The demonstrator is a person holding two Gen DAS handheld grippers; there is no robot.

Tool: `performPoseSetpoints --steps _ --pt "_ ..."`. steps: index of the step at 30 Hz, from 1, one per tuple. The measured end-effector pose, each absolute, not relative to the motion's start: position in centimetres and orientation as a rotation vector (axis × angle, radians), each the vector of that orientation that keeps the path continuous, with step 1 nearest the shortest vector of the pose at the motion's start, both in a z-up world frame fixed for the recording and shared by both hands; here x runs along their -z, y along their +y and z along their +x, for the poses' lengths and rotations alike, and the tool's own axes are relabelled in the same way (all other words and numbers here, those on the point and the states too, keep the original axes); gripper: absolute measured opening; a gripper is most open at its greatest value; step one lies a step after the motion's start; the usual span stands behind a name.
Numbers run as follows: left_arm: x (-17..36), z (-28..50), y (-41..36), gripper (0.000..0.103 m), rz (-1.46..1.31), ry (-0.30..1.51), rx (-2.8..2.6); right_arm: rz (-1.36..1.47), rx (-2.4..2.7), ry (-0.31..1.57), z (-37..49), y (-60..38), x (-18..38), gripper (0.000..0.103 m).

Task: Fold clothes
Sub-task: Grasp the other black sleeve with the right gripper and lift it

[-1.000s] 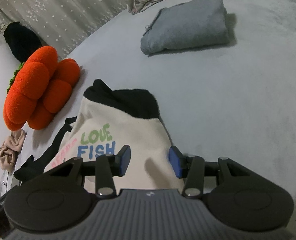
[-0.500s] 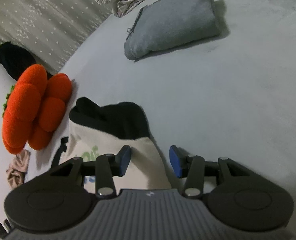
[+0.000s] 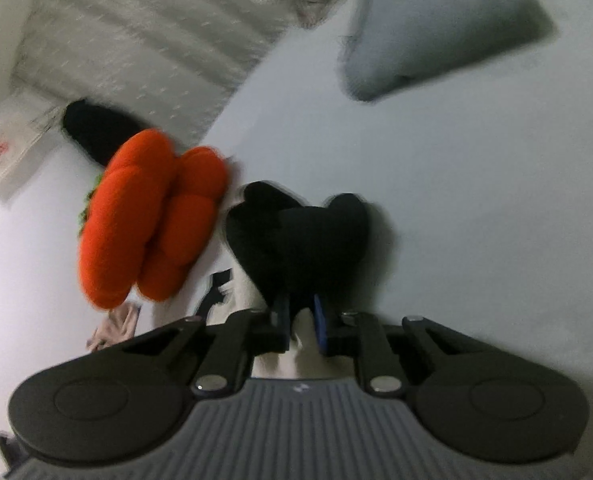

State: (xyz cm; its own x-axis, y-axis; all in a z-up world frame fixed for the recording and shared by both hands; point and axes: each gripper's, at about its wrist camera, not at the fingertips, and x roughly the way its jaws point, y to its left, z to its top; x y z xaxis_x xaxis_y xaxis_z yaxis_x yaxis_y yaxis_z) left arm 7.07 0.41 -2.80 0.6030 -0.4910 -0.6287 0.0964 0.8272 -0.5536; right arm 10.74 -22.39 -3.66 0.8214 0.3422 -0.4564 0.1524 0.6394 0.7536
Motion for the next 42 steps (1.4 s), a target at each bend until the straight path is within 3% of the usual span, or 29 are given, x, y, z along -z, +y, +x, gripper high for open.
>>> performPoseSetpoints --steps 6,13,15,19,20,21,23,35,42 --pt "2.0 6.9 1.5 0.033 -0.605 0.797 0.407 0.672 -0.255 0.634 10.3 -16.4 1.3 0.009" --pt "1.8 6.8 -0.2 0.031 -0.565 0.814 0.486 0.559 -0.246 0.757 10.3 -13.7 3.9 0.008" --pt "2.0 6.9 -0.2 0.031 -0.564 0.829 0.47 0.563 -0.248 0.74 10.0 -14.2 3.2 0.019" --pt "2.4 7.2 0.6 0.031 -0.613 0.847 0.436 0.57 -0.25 0.706 9.2 -15.1 1.9 0.021" --pt "2.5 7.3 0.8 0.032 -0.626 0.849 0.434 0.572 -0.251 0.697 9.1 -15.4 1.5 0.027" --pt "2.6 7.3 0.9 0.032 -0.634 0.851 0.432 0.574 -0.252 0.689 8.9 -15.6 1.2 0.039" --pt "2.6 7.3 0.9 0.032 -0.632 0.855 0.428 0.582 -0.236 0.657 8.7 -16.3 0.7 0.047" --pt "3.0 7.4 0.5 0.033 -0.611 0.888 0.417 0.74 -0.028 0.53 9.6 -22.3 0.1 0.047" --pt "3.3 7.6 0.4 0.033 -0.61 0.904 0.41 0.825 0.061 0.592 12.1 -23.9 2.6 0.047"
